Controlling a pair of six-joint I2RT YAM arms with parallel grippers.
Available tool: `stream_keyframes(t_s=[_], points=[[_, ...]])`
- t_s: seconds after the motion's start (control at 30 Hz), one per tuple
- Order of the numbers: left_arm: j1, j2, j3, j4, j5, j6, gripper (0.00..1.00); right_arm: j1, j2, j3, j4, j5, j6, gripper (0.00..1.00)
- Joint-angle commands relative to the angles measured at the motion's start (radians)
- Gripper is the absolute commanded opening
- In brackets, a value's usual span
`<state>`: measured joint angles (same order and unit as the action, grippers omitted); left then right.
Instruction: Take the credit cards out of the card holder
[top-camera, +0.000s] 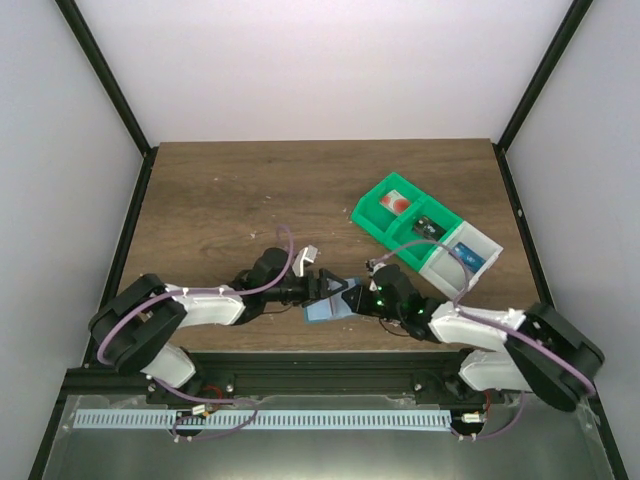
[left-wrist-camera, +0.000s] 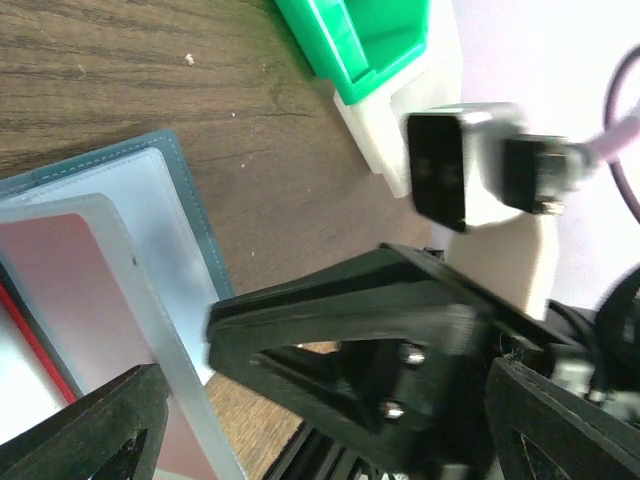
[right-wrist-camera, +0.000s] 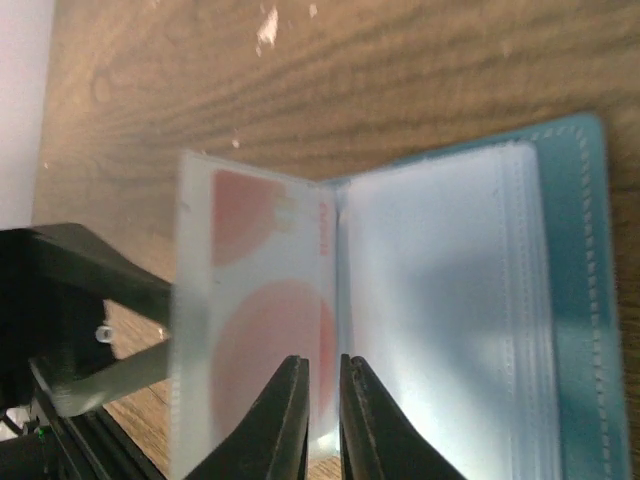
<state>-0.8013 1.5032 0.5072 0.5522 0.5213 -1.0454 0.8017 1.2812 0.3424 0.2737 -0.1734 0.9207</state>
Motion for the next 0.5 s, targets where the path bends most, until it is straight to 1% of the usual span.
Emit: stream_keyframes(t_s=[0.0, 0.1, 0.17, 0.27, 0.3, 0.37, 0.47], points=[[-0.006, 0.032, 0.038, 0.034, 0.003, 0.007, 0.89, 0.005, -0.137, -0.014, -0.123, 0.134, 0.006, 0.13], [-0.007, 0.055, 0.052, 0.035, 0.004, 0.007, 0.89, 0.005, -0.241, -0.029, -0.2, 0.2, -0.006, 0.16], [-0.007, 0.075, 0.07, 0.028, 0.014, 0.014, 0.89, 0.005, -0.307, -0.035, -0.242, 0.214, -0.024, 0.16], [-0.004, 0.086, 0.101, -0.031, 0.014, 0.041, 0.88, 0.006, -0.407, -0.053, -0.265, 0.213, -0.037, 0.21], [-0.002, 0.08, 0.094, -0.031, 0.009, 0.043, 0.88, 0.005, -0.427, -0.058, -0.272, 0.208, -0.042, 0.25], [0.013, 0.067, 0.076, -0.029, 0.003, 0.041, 0.88, 0.005, -0.446, -0.054, -0.295, 0.21, -0.047, 0.3], [0.043, 0.054, 0.057, -0.059, -0.001, 0.042, 0.87, 0.005, -0.438, -0.05, -0.31, 0.221, -0.056, 0.34]])
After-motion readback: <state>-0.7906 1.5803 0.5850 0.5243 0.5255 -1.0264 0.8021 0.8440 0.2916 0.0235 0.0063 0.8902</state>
